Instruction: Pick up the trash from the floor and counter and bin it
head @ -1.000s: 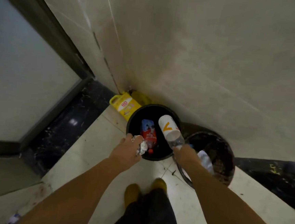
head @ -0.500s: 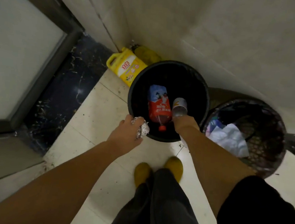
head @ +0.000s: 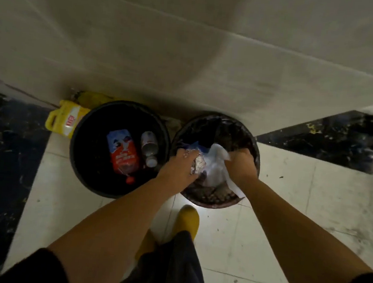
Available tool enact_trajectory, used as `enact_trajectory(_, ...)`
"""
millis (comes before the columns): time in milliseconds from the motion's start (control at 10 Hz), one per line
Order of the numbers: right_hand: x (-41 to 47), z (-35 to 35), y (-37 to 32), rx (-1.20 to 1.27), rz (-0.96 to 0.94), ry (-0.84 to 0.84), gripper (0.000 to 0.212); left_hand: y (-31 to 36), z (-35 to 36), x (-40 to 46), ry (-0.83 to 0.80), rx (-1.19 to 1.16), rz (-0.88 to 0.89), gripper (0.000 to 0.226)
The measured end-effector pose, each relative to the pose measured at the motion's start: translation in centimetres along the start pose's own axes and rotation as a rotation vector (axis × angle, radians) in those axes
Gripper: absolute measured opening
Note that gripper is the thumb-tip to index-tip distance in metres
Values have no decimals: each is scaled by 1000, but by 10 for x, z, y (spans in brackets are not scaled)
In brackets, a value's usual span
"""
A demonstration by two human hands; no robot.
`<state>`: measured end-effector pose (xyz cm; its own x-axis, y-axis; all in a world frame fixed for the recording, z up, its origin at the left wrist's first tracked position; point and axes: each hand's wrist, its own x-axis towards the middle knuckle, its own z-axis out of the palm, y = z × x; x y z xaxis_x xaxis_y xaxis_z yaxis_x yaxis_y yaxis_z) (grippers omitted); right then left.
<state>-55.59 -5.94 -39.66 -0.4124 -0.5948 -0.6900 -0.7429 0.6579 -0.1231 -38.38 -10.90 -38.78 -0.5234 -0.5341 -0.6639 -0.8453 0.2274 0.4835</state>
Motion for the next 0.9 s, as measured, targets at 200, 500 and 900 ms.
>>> enact_trajectory(200, 81, 84, 28, 245, 110, 13, 38, -10, 93, 113, 8, 244, -92, 62)
enact_trajectory(500, 134, 160, 22, 486, 248, -206, 57, -58, 150, 179, -280, 346, -176, 79)
enact_trajectory(900, -96, -85, -14, 501, 93, -179, 58, 78, -89, -48, -141, 354, -50, 68)
